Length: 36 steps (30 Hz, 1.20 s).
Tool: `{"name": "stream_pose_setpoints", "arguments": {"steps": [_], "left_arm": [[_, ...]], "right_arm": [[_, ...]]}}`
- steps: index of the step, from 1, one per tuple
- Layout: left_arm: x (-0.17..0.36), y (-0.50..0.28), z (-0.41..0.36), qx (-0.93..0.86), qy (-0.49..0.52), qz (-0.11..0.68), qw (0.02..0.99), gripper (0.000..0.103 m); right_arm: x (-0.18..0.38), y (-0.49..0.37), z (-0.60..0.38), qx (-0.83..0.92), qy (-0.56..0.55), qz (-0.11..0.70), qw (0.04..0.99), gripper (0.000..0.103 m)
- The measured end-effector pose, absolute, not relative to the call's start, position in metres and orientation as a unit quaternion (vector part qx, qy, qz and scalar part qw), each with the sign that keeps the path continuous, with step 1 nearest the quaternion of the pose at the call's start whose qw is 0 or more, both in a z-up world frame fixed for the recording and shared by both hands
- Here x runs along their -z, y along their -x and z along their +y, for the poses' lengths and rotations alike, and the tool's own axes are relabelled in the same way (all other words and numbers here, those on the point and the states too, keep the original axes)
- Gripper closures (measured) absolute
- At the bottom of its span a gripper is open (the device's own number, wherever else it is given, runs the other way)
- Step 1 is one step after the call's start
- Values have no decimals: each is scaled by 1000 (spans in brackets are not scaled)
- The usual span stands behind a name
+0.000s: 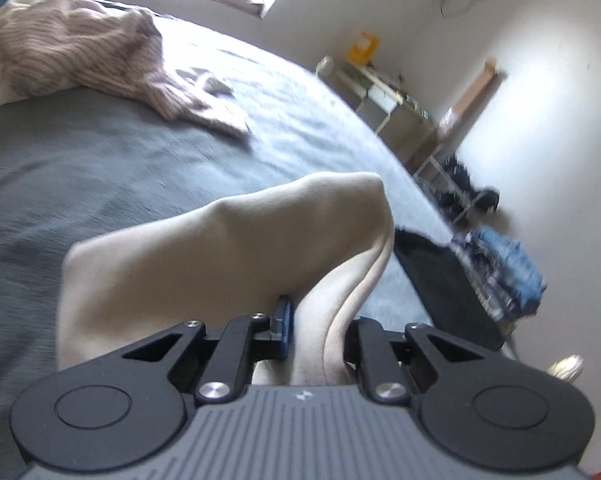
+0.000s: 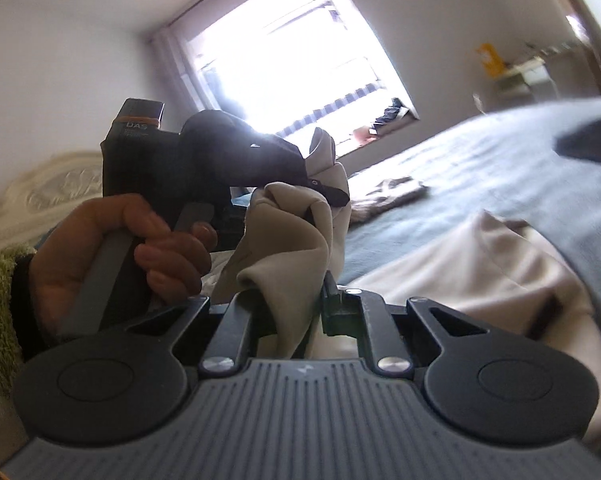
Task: Fold clothes
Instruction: 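Raise the held hoodie edge higher with both grippers, then lay the hoodie edge over onto the hoodie and open both grippers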
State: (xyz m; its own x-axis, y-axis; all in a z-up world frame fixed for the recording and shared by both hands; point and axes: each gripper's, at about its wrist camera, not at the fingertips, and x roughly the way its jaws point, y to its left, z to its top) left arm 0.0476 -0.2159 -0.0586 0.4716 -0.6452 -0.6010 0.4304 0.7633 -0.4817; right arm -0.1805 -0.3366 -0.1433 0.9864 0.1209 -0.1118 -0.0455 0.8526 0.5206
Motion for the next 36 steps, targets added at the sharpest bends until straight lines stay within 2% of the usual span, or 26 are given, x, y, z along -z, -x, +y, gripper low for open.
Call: {"name": "stream_pose_setpoints", "arguments": {"steps": [10, 12, 14, 16, 20, 24, 29, 33, 36], "left_arm": [[87, -49, -300, 325, 50, 437, 837, 87], [94, -50, -312, 334, 40, 447, 829, 81], [99, -51, -319, 339, 41, 460, 820, 67], [97, -49, -316, 357, 64, 464, 808, 58], [80, -40, -293, 391, 114, 458, 790, 49], [55, -24, -252, 400, 128, 435, 796, 47], [50, 5, -211, 392, 45, 403, 826, 42], [72, 29, -195, 393, -14, 393, 831, 42], [79, 51, -194, 393, -75, 347, 848, 42]], "right_arm": [[193, 172, -400, -8, -394, 65, 917, 93], [202, 176, -409, -1, -414, 65, 908, 93], [212, 176, -416, -2, -441, 69, 895, 93], [221, 174, -422, -7, -469, 71, 880, 93], [233, 174, -430, -21, -519, 65, 852, 93], [241, 176, -435, -34, -572, 54, 818, 93], [240, 182, -436, -34, -600, 61, 797, 92], [227, 198, -439, -31, -578, 82, 811, 89], [209, 213, -442, -17, -531, 107, 841, 88]]}}
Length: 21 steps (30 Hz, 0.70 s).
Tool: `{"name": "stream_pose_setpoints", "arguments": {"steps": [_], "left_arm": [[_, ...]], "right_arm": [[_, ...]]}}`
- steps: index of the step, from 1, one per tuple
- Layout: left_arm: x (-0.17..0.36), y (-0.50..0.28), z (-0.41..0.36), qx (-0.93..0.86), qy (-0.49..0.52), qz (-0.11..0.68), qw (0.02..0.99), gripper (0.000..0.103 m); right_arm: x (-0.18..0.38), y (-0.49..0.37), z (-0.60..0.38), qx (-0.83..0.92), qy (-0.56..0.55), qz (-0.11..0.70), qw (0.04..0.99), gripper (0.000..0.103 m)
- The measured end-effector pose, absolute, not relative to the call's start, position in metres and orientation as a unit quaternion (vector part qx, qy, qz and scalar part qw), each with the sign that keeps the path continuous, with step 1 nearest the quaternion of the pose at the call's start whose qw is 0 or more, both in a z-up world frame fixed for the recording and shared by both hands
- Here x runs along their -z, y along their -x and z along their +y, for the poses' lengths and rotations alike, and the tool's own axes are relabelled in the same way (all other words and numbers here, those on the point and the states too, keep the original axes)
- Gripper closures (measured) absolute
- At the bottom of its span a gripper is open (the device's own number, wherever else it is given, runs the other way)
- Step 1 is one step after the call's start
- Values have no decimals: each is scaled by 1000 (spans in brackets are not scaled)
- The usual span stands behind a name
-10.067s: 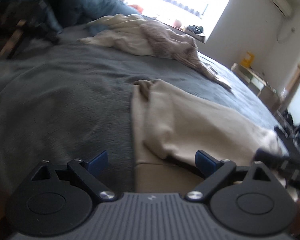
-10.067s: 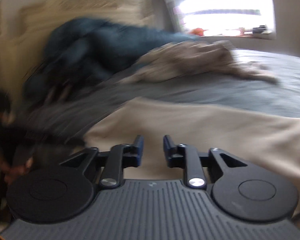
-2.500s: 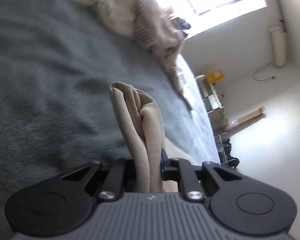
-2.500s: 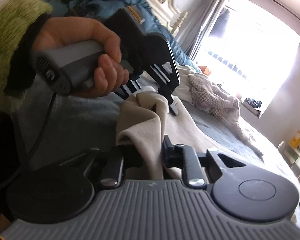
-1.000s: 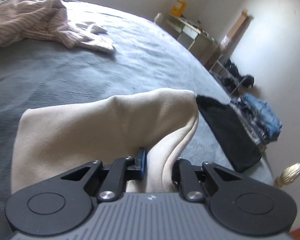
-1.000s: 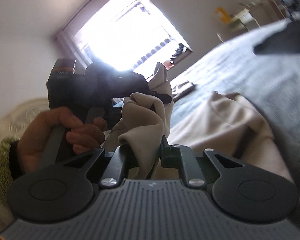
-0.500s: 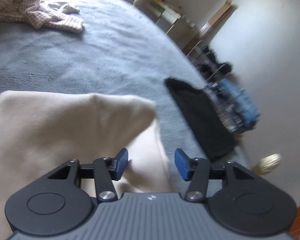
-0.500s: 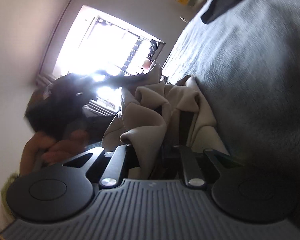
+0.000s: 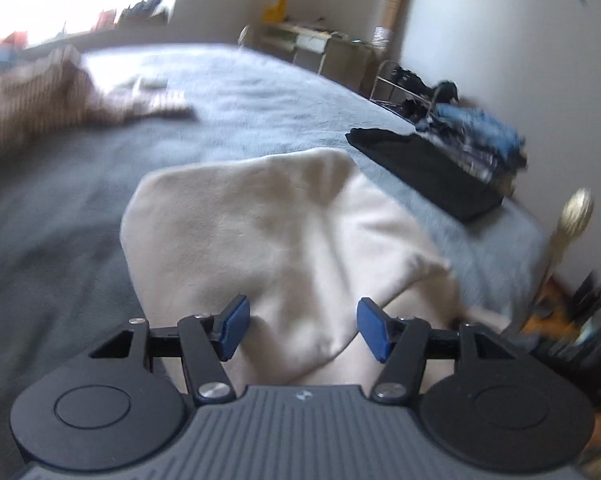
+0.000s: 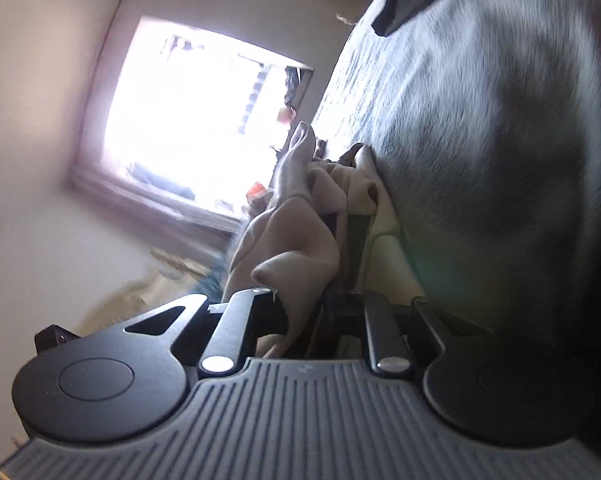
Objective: Fold clothes
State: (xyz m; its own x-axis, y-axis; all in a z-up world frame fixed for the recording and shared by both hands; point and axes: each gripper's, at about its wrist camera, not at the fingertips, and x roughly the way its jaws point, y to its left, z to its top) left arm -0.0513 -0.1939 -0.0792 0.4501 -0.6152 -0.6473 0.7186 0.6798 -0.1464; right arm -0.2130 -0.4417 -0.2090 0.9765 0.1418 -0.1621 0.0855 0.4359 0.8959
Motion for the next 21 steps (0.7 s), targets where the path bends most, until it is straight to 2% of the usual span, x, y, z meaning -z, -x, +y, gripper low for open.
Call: {"name": "stream_pose_setpoints", "arguments": {"steps": [6, 10, 13, 17, 21], "left_arm": [[96, 93, -201, 397, -182, 259, 861, 26], [109, 109, -205, 391, -223, 223, 865, 23], [104, 106, -199, 390, -204, 227, 869, 23], [88, 107, -172, 390, -146, 236, 878, 19], [82, 96, -143, 373, -88, 256, 887, 17]], "right_arm": [[159, 230, -464, 65, -400, 116, 907, 81], [133, 209, -481, 81, -354, 124, 923, 57], [126, 182, -471, 48, -314, 144, 937, 45], [126, 144, -468, 3, -296, 180, 938, 37], [138, 103, -478, -17, -323, 215, 921, 35]]}}
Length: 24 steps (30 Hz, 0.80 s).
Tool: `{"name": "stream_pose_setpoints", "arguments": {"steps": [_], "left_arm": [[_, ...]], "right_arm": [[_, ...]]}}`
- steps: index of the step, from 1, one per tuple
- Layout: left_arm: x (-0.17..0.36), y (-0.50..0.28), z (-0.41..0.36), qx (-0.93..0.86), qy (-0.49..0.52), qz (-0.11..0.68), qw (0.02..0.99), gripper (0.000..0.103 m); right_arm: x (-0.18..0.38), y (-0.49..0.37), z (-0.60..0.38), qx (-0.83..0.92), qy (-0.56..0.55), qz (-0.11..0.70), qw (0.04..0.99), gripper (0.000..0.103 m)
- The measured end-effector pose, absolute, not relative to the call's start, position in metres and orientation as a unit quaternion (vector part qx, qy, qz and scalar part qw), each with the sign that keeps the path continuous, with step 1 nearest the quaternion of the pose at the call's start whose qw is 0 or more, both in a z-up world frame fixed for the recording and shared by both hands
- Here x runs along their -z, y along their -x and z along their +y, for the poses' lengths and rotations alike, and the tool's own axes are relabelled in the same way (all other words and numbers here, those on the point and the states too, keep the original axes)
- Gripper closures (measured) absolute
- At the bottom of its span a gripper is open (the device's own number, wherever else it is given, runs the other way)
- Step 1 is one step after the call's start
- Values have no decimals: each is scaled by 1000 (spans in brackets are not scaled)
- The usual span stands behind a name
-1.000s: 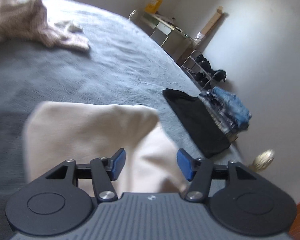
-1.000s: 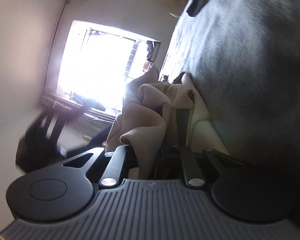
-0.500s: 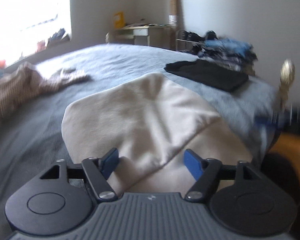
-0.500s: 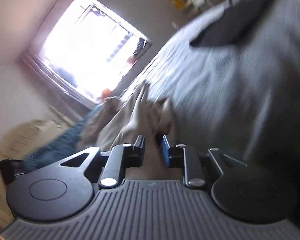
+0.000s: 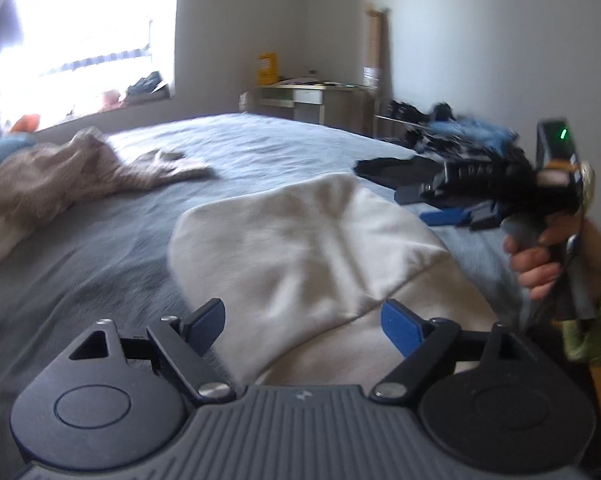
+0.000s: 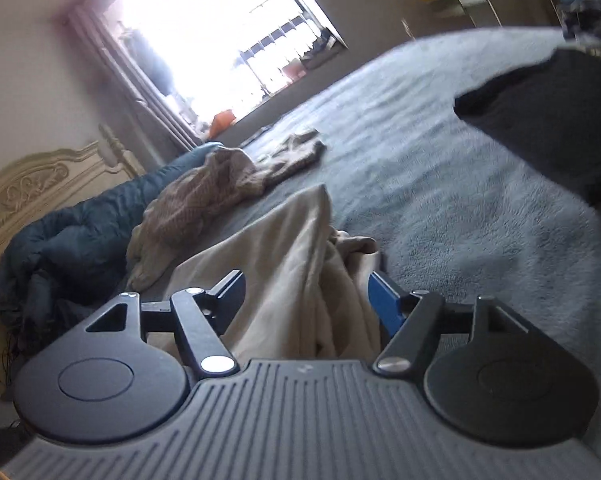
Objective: Fold clothes
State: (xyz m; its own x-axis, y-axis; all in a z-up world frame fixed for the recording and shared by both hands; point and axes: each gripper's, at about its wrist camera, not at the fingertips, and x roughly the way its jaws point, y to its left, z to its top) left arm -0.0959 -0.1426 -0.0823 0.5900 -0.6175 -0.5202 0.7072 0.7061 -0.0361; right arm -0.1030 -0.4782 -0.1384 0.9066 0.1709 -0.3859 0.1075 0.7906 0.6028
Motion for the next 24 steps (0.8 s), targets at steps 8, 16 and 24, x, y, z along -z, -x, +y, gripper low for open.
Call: {"name": "stream_pose_setpoints", "arguments": {"steps": [8, 16, 24], "left_arm": [[108, 45, -117, 358, 34, 340, 869, 18], [114, 15, -115, 350, 67, 371, 858, 17], [110, 8, -141, 358, 45, 364, 859, 17]], "right_arm": [[145, 89, -444, -69, -289, 239, 924, 78], [156, 126, -412, -84, -311, 231, 918, 91], [143, 109, -449, -60, -294, 209, 931, 93]]}}
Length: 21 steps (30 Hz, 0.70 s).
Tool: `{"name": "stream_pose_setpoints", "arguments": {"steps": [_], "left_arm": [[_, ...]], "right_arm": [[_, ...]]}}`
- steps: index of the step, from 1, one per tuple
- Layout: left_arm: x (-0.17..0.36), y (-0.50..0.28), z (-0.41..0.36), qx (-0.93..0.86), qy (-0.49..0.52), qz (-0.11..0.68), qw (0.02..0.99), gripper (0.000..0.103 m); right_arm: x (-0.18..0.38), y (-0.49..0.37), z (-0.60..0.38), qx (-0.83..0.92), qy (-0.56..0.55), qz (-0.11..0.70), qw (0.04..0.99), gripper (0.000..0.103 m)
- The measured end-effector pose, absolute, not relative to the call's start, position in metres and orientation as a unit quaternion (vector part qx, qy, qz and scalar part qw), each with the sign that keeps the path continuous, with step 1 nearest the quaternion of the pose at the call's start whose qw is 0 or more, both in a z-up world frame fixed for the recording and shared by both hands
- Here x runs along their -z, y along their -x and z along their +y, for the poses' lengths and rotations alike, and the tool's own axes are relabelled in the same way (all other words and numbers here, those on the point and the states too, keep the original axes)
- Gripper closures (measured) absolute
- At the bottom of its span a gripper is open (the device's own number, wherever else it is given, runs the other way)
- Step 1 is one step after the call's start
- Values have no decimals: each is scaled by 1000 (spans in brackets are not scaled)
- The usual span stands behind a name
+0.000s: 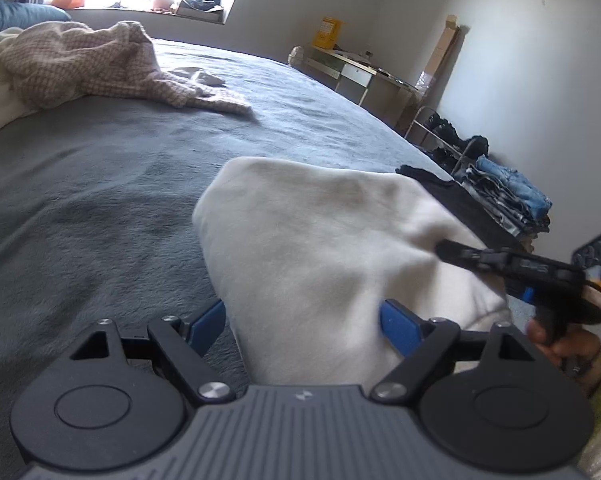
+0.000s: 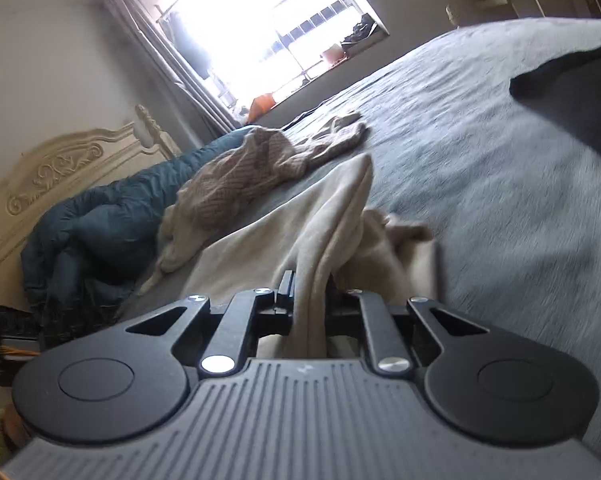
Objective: Fold clothes
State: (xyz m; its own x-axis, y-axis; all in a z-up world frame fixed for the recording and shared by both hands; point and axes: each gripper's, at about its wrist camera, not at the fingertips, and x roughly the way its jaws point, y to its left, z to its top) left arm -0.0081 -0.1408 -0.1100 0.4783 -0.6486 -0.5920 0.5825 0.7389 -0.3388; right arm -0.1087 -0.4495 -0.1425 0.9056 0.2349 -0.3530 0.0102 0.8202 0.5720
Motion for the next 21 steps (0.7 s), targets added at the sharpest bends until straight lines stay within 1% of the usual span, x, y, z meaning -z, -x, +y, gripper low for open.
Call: {"name": "stream_pose_setpoints", "arguments": {"steps": [3, 5, 6, 7, 8, 12, 16, 17, 19, 21], "left_arm": [[119, 7, -149, 363, 52, 371, 853, 16], [124, 8, -155, 359, 45, 372, 855, 13], [126, 8, -158, 358, 41, 371, 856, 13], [127, 9, -159, 358, 38, 369, 857, 12], [129, 10, -161, 357, 35, 367, 858, 12], [131, 13, -162, 356, 33, 359, 862, 12], [132, 16, -164, 351, 38, 357, 865, 12], [132, 18, -166, 350, 36, 355, 866, 12], [132, 20, -171, 350, 26, 348, 869, 12], [133, 24, -175, 354, 12, 338, 872, 12]], "right_arm": [[162, 102, -459, -42, -293, 231, 927, 90], [168, 104, -465, -46, -306, 237, 921, 85], [163, 107, -468, -44, -304, 235, 922, 83], [156, 110, -472, -41, -302, 231, 924, 78], [147, 112, -475, -32, -292, 222, 930, 76], [110, 116, -487, -11, -262, 181, 948, 73], [81, 82, -458, -58, -175, 164, 969, 73], [79, 71, -447, -66, -152, 163, 973, 75], [87, 46, -432, -77, -125, 178, 973, 77], [108, 26, -431, -61, -99, 213, 970, 80]]}}
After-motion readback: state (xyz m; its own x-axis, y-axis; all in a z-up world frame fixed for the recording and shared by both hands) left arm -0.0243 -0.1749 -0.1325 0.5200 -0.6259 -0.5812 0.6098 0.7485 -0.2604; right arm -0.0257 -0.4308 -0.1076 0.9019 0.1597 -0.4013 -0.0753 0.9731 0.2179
